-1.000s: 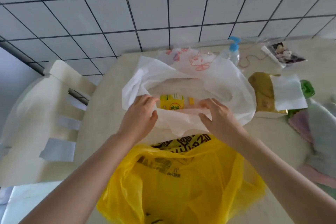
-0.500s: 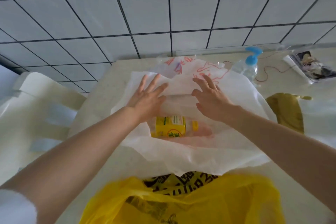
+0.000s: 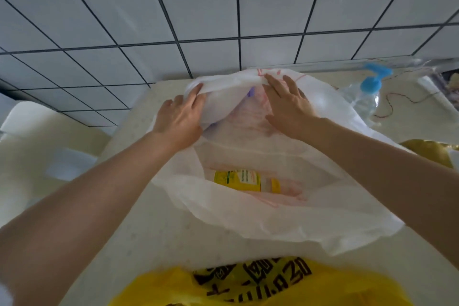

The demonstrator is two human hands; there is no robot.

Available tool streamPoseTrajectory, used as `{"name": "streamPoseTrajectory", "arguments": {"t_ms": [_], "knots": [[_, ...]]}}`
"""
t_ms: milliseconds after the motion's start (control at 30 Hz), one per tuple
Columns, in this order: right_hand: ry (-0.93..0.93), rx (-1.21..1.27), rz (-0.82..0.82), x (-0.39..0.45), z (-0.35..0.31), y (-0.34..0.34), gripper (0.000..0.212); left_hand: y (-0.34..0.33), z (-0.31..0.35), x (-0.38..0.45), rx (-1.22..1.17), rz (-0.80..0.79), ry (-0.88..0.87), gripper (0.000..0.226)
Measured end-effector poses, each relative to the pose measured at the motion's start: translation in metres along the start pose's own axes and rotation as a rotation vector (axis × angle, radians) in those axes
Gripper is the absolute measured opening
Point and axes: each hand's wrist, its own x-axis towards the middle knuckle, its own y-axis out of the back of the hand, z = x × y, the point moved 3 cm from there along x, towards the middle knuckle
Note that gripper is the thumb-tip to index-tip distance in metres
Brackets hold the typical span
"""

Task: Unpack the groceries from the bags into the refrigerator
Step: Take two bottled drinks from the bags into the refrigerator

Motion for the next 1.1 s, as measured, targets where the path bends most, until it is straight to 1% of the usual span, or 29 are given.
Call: {"name": "streamPoseTrajectory", "arguments": {"t_ms": [67,133,333,433,567,600,633,700,733,767,800,833,900,1000,1100], "knots": [[0.008,0.000,-0.002,0.015,-0.003,-0.001,0.076,0.001,-0.004,0.008,-0.059,0.019,0.038,0.056],[0.023,-0.001,-0.014,0.028,-0.006,-0.003,0.077,-0.001,-0.011,0.016,-0.077,0.017,0.072,0.053],[0.064,0.056,-0.057,0.052,-0.005,-0.019,0.077,-0.009,-0.024,0.027,-0.118,-0.023,0.155,0.058],[0.088,0.089,-0.040,0.058,-0.003,-0.026,0.073,-0.011,-0.031,0.029,-0.191,-0.026,0.141,0.057],[0.080,0.127,-0.043,0.068,-0.005,-0.030,0.066,-0.015,-0.046,0.028,-0.282,-0.025,0.178,0.065],[0.068,0.134,-0.044,0.070,-0.006,-0.031,0.063,-0.016,-0.050,0.028,-0.263,-0.013,0.167,0.067],[0.054,0.139,-0.053,0.071,-0.007,-0.032,0.059,-0.017,-0.053,0.028,-0.195,0.014,0.126,0.068],[0.047,0.131,-0.075,0.071,-0.008,-0.032,0.048,-0.021,-0.055,0.028,0.023,0.078,-0.032,0.072],[0.056,0.122,-0.084,0.070,-0.009,-0.033,0.043,-0.022,-0.053,0.026,0.071,0.099,-0.121,0.071],[0.061,0.116,-0.093,0.068,-0.010,-0.033,0.039,-0.023,-0.051,0.023,0.061,0.105,-0.196,0.069],[0.061,0.122,-0.096,0.066,-0.010,-0.034,0.038,-0.023,-0.047,0.020,0.009,0.090,-0.234,0.068],[0.058,0.137,-0.103,0.062,-0.010,-0.035,0.040,-0.024,-0.042,0.016,-0.068,0.046,-0.235,0.070],[0.069,0.158,-0.110,0.053,-0.009,-0.037,0.050,-0.028,-0.035,0.007,-0.201,-0.061,-0.191,0.076],[0.106,0.202,-0.098,0.031,-0.008,-0.036,0.069,-0.029,-0.026,-0.004,-0.278,-0.173,-0.144,0.081],[0.119,0.315,-0.043,0.004,-0.010,-0.031,0.080,-0.023,-0.017,-0.011,-0.332,-0.242,-0.110,0.075]]}}
